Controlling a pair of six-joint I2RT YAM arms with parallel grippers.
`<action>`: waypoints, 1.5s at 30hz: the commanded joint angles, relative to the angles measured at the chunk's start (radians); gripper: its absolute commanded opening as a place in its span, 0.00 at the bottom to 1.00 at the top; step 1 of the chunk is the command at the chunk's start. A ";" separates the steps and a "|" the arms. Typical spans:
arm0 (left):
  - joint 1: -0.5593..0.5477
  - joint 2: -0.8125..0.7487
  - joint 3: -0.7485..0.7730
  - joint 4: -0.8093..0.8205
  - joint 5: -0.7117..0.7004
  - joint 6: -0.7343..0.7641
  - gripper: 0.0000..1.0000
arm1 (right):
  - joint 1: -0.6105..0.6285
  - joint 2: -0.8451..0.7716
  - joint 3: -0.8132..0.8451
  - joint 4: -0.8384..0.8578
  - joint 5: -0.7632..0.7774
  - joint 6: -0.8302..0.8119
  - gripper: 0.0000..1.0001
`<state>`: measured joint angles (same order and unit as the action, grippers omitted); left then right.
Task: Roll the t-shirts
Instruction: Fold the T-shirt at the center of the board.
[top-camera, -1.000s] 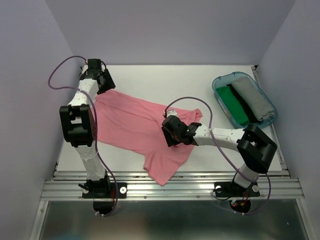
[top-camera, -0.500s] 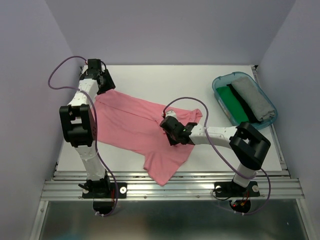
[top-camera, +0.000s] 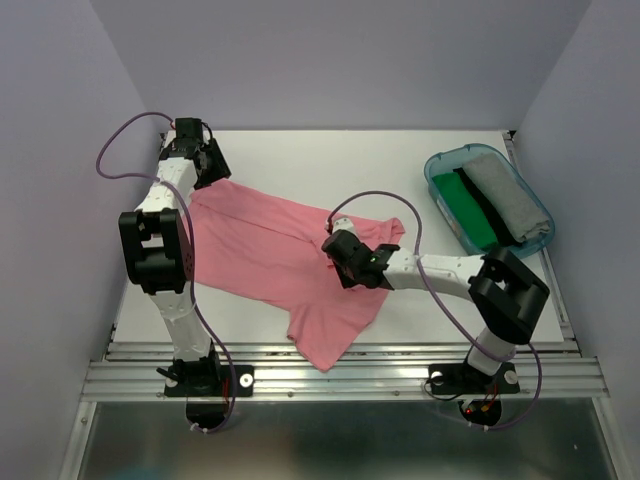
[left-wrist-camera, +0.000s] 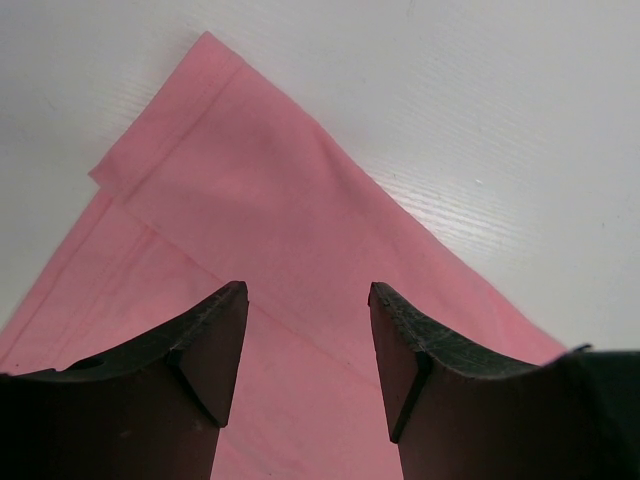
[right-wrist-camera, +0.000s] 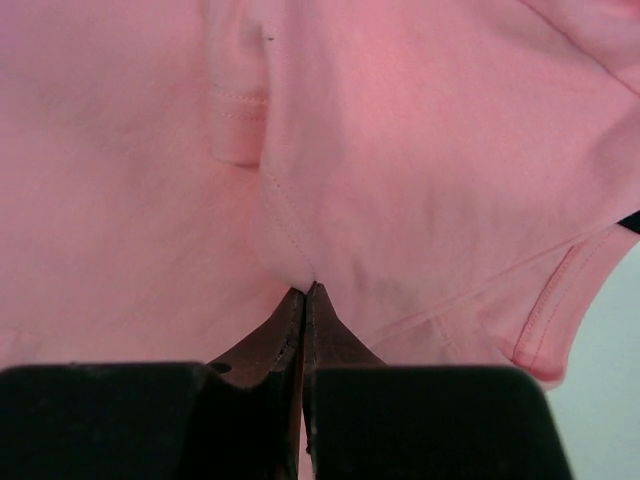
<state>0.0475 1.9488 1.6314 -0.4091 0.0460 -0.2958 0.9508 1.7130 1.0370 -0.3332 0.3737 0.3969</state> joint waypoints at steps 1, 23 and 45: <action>0.006 -0.024 0.027 -0.005 0.009 0.012 0.63 | 0.009 -0.108 -0.005 -0.001 -0.022 -0.058 0.01; 0.006 -0.013 0.031 -0.004 0.026 0.014 0.63 | 0.009 -0.096 0.046 -0.191 -0.179 -0.164 0.57; 0.006 0.111 -0.010 0.052 0.008 -0.005 0.58 | -0.475 -0.081 0.058 0.043 -0.289 0.115 0.29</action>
<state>0.0475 2.0506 1.6310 -0.3851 0.0547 -0.2947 0.5076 1.6176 1.0634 -0.3775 0.1265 0.4896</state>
